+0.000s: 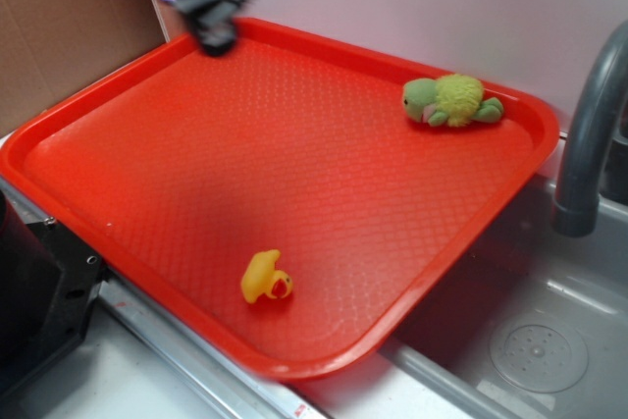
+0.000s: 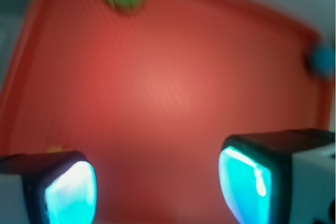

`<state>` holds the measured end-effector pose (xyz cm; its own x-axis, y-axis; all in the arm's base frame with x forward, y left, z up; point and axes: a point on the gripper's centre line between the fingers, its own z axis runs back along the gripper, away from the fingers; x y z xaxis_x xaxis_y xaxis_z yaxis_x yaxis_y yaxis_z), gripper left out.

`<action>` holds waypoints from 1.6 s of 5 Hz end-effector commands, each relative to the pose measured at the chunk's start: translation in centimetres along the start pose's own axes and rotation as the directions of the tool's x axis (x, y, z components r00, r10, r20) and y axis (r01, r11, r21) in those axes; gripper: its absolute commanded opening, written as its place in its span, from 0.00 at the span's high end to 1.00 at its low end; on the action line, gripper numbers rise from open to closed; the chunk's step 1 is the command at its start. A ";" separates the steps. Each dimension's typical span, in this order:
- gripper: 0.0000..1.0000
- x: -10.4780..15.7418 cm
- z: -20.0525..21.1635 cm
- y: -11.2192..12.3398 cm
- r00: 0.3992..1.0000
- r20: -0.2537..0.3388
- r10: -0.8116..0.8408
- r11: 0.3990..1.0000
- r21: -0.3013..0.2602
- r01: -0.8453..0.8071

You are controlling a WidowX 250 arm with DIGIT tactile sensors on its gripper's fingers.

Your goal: Grab the green animal.

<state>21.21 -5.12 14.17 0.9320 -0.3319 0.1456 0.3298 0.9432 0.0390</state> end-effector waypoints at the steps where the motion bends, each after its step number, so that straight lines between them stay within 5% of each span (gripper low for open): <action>1: 0.00 1.0 0.9 -0.4 0.999 0.046 -0.017 1.000 0.005 0.017; 2: 0.00 1.0 0.9 -0.4 0.999 0.046 -0.017 1.000 0.005 0.017; 4: 0.00 6.8 -2.8 -1.4 0.996 0.094 -0.009 0.996 0.093 0.001; 6: 0.00 11.3 -7.8 0.4 0.998 0.066 0.012 0.996 0.089 -0.018; 7: 0.00 13.4 -9.6 -0.6 0.998 0.046 -0.032 0.995 0.101 0.028; 8: 0.00 14.7 -11.3 -1.9 0.997 0.032 -0.073 0.997 0.043 0.072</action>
<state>34.51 -11.04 2.89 0.9162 -0.3871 0.1035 0.3803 0.9214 0.0797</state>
